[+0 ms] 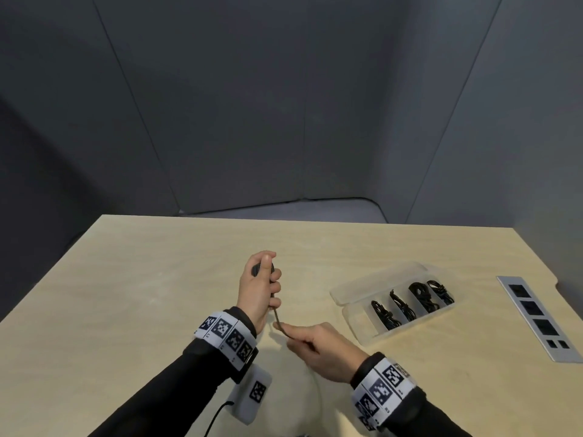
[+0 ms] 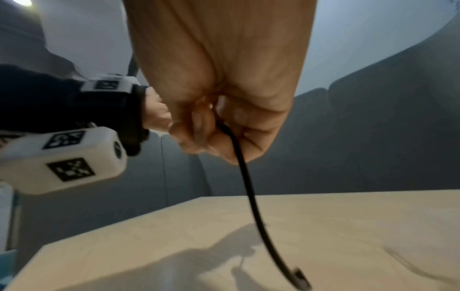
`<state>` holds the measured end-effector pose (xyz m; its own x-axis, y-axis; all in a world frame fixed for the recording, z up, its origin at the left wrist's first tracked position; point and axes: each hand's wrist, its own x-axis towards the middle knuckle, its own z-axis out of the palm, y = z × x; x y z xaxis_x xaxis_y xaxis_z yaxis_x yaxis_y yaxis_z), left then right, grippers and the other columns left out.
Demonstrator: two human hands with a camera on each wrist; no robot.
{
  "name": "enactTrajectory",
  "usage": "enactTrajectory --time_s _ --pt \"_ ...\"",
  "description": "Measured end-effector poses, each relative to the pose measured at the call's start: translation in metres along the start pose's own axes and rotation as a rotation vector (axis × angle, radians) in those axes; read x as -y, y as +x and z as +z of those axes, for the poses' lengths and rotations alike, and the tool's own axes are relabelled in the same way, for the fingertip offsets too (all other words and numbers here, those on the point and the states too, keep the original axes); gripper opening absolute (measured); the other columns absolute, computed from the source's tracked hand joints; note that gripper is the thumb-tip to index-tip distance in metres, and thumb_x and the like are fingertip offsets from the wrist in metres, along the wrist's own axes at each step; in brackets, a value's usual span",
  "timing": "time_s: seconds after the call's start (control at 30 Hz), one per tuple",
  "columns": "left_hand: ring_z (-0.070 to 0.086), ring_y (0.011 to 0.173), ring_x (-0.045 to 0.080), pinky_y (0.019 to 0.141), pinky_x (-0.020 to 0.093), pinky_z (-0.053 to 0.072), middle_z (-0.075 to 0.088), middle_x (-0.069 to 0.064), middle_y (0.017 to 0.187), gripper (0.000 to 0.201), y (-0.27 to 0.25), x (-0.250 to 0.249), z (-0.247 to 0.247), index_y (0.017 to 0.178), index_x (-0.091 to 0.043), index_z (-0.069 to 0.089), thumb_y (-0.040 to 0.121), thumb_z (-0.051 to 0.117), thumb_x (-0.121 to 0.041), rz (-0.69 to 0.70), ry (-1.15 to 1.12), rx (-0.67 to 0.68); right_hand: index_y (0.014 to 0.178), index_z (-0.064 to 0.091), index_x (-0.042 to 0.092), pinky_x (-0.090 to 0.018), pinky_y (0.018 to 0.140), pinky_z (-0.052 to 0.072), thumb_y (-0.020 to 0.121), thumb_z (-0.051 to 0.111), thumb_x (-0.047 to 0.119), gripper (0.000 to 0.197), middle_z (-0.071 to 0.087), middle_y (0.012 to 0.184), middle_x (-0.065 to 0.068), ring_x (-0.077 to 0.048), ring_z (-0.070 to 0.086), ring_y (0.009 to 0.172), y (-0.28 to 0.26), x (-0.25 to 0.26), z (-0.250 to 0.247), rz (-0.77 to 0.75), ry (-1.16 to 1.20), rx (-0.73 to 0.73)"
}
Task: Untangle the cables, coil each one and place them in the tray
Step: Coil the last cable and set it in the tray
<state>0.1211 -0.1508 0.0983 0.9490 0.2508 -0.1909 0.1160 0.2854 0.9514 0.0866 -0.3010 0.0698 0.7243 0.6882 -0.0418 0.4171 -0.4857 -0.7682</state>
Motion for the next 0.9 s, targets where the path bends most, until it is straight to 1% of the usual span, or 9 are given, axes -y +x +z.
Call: enactTrajectory --time_s 0.13,0.2,0.3,0.4,0.47,0.57,0.67,0.77,0.9 --pt "0.029 0.045 0.008 0.043 0.022 0.025 0.036 -0.004 0.058 0.054 0.004 0.012 -0.007 0.075 -0.02 0.048 0.09 0.024 -0.066 0.145 0.511 0.178 0.098 0.058 0.01 -0.031 0.062 0.038 0.093 0.04 0.013 0.019 0.054 0.069 -0.003 -0.016 0.045 0.062 0.003 0.014 -0.006 -0.115 -0.113 0.009" --pt "0.037 0.047 0.007 0.054 0.026 0.031 0.043 -0.01 0.053 0.07 0.002 0.017 -0.01 0.066 -0.026 0.05 0.08 0.003 -0.076 0.148 0.776 0.334 0.094 0.064 0.011 -0.026 0.068 0.043 0.092 0.046 0.015 0.018 0.064 0.076 -0.003 -0.007 0.05 0.066 0.007 0.016 -0.019 -0.124 -0.126 -0.063" --pt "0.046 0.052 0.005 0.061 0.024 0.034 0.052 -0.008 0.051 0.08 -0.005 0.015 -0.008 0.056 -0.027 0.054 0.078 -0.011 -0.066 0.13 1.042 0.495 0.084 0.067 0.015 -0.009 0.066 0.042 0.086 0.063 0.013 0.005 0.069 0.069 0.006 0.006 0.058 0.062 0.011 0.012 -0.033 -0.118 0.006 -0.242" --pt "0.042 0.045 0.003 0.051 0.018 0.034 0.059 -0.006 0.058 0.085 -0.011 0.015 -0.005 0.06 -0.022 0.056 0.077 -0.006 -0.078 -0.065 0.91 0.593 0.071 0.058 0.018 -0.01 0.057 0.04 0.076 0.077 0.019 0.019 0.059 0.054 0.009 -0.001 0.054 0.052 0.013 0.0 -0.041 -0.03 0.111 -0.451" --pt "0.037 0.044 0.006 0.043 0.018 0.029 0.061 -0.003 0.064 0.067 -0.013 0.015 -0.009 0.067 -0.021 0.055 0.079 0.024 -0.079 -0.192 0.749 0.665 0.067 0.062 0.016 -0.013 0.053 0.038 0.071 0.08 0.022 0.019 0.054 0.053 0.008 -0.004 0.044 0.049 0.014 -0.01 -0.044 0.036 0.166 -0.514" --pt "0.04 0.046 0.01 0.043 0.02 0.031 0.06 -0.003 0.064 0.025 -0.012 0.016 -0.012 0.075 -0.02 0.059 0.082 0.061 -0.044 -0.128 0.66 0.655 0.068 0.069 0.016 -0.019 0.054 0.042 0.072 0.08 0.022 0.013 0.059 0.055 0.004 -0.009 0.048 0.053 0.012 -0.024 -0.042 0.099 0.318 -0.498" --pt "0.054 0.046 0.02 0.05 0.027 0.047 0.065 0.008 0.066 0.023 -0.012 0.014 -0.008 0.096 -0.004 0.062 0.096 0.052 -0.024 -0.146 0.471 0.567 0.075 0.072 0.019 -0.017 0.055 0.043 0.078 0.074 0.016 0.005 0.061 0.057 0.006 -0.007 0.054 0.057 0.011 -0.034 -0.036 0.146 0.442 -0.485" --pt "0.07 0.066 0.032 0.066 0.036 0.056 0.072 0.017 0.086 0.027 -0.015 0.012 -0.001 0.104 -0.001 0.059 0.098 0.046 -0.023 -0.181 0.304 0.411 0.085 0.074 0.021 -0.018 0.048 0.041 0.084 0.068 0.012 0.011 0.064 0.057 0.01 0.002 0.053 0.053 0.01 -0.038 -0.031 0.21 0.555 -0.495" --pt "0.071 0.088 0.029 0.08 0.042 0.056 0.068 0.017 0.11 0.029 -0.008 0.015 0.004 0.107 0.001 0.06 0.098 0.047 -0.022 -0.128 0.141 0.159 0.101 0.07 0.012 -0.013 0.048 0.039 0.089 0.06 0.008 0.016 0.062 0.054 0.013 0.002 0.049 0.047 0.01 -0.038 -0.016 0.206 0.595 -0.513"
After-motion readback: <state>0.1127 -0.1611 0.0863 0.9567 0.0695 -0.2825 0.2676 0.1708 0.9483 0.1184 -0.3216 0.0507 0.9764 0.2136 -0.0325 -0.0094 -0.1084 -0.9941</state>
